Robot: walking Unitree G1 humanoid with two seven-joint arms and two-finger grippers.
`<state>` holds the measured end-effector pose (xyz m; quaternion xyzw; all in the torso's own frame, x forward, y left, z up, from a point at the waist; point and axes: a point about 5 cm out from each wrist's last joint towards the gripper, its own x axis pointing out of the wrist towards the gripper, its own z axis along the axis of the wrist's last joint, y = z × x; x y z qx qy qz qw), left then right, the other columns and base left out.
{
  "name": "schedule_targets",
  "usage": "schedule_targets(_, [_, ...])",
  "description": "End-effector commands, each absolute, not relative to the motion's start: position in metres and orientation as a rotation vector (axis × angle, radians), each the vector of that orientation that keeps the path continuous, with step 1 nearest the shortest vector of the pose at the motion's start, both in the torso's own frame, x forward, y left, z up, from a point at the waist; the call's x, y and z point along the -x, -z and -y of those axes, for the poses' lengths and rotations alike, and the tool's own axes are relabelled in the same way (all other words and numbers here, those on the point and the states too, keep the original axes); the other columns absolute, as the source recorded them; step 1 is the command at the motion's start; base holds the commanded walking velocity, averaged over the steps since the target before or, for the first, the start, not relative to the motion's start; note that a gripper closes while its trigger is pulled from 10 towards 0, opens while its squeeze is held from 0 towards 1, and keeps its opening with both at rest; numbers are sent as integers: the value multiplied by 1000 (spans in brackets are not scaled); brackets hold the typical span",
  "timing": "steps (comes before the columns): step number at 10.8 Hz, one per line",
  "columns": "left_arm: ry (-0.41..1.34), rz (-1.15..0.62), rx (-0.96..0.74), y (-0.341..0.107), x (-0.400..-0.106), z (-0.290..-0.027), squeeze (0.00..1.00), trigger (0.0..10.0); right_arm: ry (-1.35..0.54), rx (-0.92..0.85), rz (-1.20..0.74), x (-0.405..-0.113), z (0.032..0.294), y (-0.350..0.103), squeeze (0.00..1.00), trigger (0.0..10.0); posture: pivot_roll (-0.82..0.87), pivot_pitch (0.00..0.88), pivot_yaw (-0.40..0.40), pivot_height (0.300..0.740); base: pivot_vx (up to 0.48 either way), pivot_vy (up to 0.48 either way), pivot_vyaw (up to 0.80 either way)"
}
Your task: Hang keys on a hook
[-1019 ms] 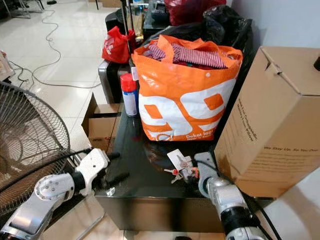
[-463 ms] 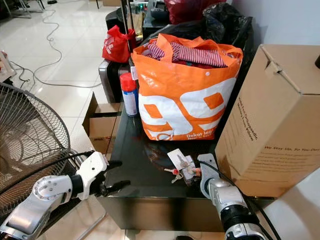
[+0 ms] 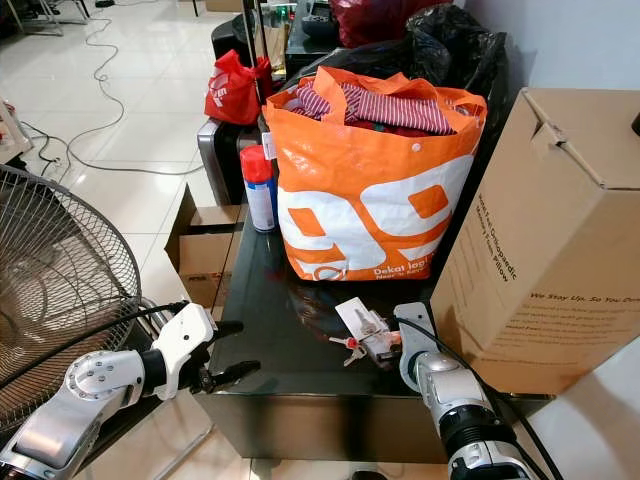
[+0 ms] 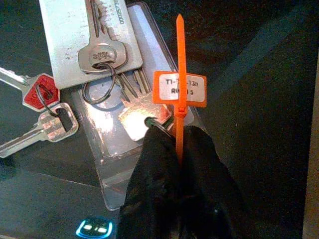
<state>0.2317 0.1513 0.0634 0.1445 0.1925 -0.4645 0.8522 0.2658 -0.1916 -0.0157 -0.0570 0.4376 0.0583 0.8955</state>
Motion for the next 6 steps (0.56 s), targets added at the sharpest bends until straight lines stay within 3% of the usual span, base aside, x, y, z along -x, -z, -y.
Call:
schedule_targets(1, [968, -381, -332, -69, -235, -153, 0, 10000, -142, 144, -874, -270, 191, 10, 0, 0, -62, 0, 38, 740, 0, 0, 0])
schedule_targets(6, [939, -367, -339, -68, -231, -155, 0, 10000, -316, 75, -606, -266, 186, -41, 0, 0, -58, 0, 23, 740, 0, 0, 0])
